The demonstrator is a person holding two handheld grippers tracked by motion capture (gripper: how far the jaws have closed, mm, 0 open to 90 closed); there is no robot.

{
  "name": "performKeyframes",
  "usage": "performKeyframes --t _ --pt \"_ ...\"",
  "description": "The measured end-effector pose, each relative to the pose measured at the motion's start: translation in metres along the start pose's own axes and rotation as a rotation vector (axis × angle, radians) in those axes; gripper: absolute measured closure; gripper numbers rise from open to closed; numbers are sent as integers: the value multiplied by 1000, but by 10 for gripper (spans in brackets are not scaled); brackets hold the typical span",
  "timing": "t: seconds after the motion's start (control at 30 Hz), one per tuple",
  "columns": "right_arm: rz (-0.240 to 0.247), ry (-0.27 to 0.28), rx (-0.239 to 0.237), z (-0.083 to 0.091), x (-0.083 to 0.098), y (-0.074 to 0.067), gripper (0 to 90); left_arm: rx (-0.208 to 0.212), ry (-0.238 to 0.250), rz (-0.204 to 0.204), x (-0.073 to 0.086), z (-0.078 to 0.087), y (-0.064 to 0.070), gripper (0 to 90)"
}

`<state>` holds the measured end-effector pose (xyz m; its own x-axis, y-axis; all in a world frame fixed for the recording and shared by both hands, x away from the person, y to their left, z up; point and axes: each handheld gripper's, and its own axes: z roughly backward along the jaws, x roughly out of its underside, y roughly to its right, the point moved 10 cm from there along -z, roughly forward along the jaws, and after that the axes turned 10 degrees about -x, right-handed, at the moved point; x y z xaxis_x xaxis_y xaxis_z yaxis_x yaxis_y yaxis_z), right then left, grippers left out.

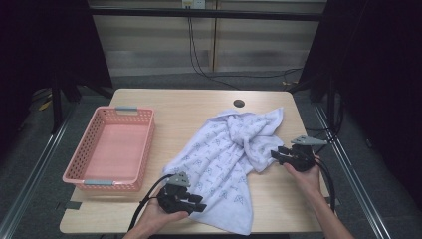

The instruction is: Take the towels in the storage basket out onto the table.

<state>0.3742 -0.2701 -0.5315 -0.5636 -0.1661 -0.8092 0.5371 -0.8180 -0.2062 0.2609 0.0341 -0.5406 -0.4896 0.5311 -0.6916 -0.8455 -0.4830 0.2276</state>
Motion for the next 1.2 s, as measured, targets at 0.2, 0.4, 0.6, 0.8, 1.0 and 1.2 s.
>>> performKeyframes --t 0.2,0.4,0.6,0.8,1.0,1.2 --pt "24 -54 -251 13 23 -75 571 -109 40 73 11 27 -39 579" --pt "84 -193 -384 -20 45 -117 508 -179 -39 53 31 18 -56 610" --pt "134 -206 -393 -30 42 -126 871 -163 -61 -3 31 8 -38 737" --pt "109 -105 -278 -10 8 -80 881 -65 -75 -40 14 -19 -8 732" --pt "23 -97 -235 -20 4 -33 783 -18 -70 -49 -11 -42 12 601" --pt "21 -59 -201 7 6 -37 564 -51 30 46 -9 2 -14 626"
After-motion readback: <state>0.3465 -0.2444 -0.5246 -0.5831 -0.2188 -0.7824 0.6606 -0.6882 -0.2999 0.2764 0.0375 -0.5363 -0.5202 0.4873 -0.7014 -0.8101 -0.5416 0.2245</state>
